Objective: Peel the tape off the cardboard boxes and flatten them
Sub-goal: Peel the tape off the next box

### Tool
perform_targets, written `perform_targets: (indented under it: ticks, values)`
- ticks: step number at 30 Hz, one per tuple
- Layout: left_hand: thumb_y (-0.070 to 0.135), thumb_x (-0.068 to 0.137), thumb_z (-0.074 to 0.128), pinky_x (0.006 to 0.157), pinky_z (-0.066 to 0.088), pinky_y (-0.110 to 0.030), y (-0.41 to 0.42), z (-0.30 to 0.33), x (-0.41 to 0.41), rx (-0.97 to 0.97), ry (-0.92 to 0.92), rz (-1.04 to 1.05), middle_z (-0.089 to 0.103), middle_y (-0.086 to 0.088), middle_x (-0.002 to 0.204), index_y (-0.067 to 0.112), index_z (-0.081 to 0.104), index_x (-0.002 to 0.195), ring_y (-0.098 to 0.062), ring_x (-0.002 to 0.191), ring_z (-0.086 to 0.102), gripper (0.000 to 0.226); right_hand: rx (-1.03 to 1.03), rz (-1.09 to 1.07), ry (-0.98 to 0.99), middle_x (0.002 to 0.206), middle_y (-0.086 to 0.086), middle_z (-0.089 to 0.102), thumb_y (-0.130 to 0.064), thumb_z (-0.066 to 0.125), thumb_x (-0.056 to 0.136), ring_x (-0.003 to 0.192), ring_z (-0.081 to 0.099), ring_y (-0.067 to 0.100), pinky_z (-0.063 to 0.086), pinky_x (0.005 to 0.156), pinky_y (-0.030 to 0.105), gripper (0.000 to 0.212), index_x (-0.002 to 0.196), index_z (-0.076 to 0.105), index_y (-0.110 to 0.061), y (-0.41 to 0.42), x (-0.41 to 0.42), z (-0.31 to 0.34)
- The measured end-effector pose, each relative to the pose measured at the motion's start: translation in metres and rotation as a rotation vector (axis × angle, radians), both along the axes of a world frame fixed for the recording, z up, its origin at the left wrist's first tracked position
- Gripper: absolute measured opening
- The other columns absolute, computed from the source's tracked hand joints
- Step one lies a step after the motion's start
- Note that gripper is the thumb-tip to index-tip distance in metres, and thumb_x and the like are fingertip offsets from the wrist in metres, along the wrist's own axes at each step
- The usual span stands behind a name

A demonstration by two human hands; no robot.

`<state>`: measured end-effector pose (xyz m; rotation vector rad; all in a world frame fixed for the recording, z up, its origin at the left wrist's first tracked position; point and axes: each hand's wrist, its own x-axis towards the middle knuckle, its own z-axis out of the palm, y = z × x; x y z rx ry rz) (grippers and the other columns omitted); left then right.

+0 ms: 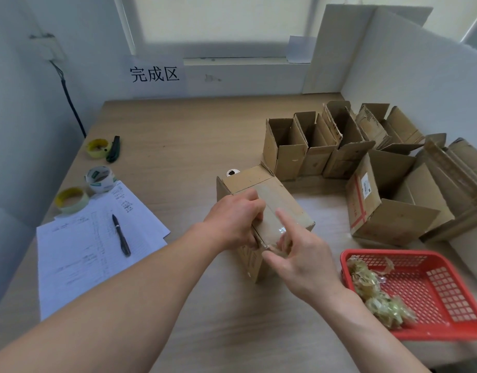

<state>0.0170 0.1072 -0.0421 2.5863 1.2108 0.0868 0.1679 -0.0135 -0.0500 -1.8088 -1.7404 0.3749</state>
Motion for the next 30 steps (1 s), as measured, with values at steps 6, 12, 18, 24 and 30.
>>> perform_targets:
  ticks: [6, 12, 18, 24, 30]
  values:
    - [0.04, 0.053, 0.092, 0.06, 0.027, -0.03, 0.0, -0.002, -0.001, -0.007, 0.004, 0.003, 0.039, 0.013, 0.101, 0.034, 0.043, 0.087, -0.018, 0.084, 0.044, 0.06, -0.098, 0.044, 0.022, 0.082, -0.006, 0.057, -0.024, 0.073, 0.087, 0.083, 0.057, 0.016, 0.048, 0.074, 0.035, 0.015, 0.102, 0.076, -0.027, 0.005, -0.002, -0.005]
    - [0.04, 0.053, 0.091, 0.054, 0.023, -0.029, -0.001, -0.004, -0.002, 0.007, -0.004, 0.004, 0.045, 0.011, 0.106, 0.033, 0.046, 0.088, -0.018, 0.084, 0.047, 0.057, -0.16, 0.092, 0.411, 0.078, -0.006, 0.06, 0.001, 0.073, 0.083, 0.072, 0.055, 0.01, 0.043, 0.066, 0.02, 0.03, 0.073, 0.074, -0.028, 0.001, 0.01, -0.007]
    - [0.038, 0.054, 0.09, 0.063, 0.03, -0.029, -0.001, -0.006, -0.001, -0.01, -0.041, 0.016, 0.043, 0.011, 0.107, 0.034, 0.042, 0.087, -0.016, 0.085, 0.043, 0.058, -0.075, 0.008, 0.519, 0.083, -0.004, 0.06, -0.026, 0.079, 0.07, 0.075, 0.057, 0.012, 0.046, 0.066, 0.024, 0.009, 0.07, 0.071, -0.023, -0.014, 0.008, -0.007]
    - [0.035, 0.055, 0.089, 0.064, 0.03, -0.029, -0.001, -0.008, -0.001, -0.02, -0.057, 0.025, 0.044, 0.011, 0.107, 0.034, 0.042, 0.087, -0.016, 0.086, 0.044, 0.057, 0.172, -0.323, 0.438, 0.084, -0.009, 0.06, -0.025, 0.091, 0.062, 0.076, 0.059, 0.01, 0.043, 0.064, 0.017, 0.028, 0.069, 0.063, -0.026, -0.016, -0.025, -0.032]
    - [0.038, 0.053, 0.091, 0.063, 0.031, -0.029, -0.003, -0.007, -0.002, -0.024, -0.05, 0.023, 0.043, 0.013, 0.107, 0.035, 0.042, 0.088, -0.017, 0.088, 0.048, 0.06, 0.151, -0.286, 0.621, 0.083, -0.005, 0.063, -0.001, 0.086, 0.071, 0.078, 0.063, 0.01, 0.048, 0.069, 0.021, 0.034, 0.055, 0.06, -0.016, -0.012, -0.011, -0.05]
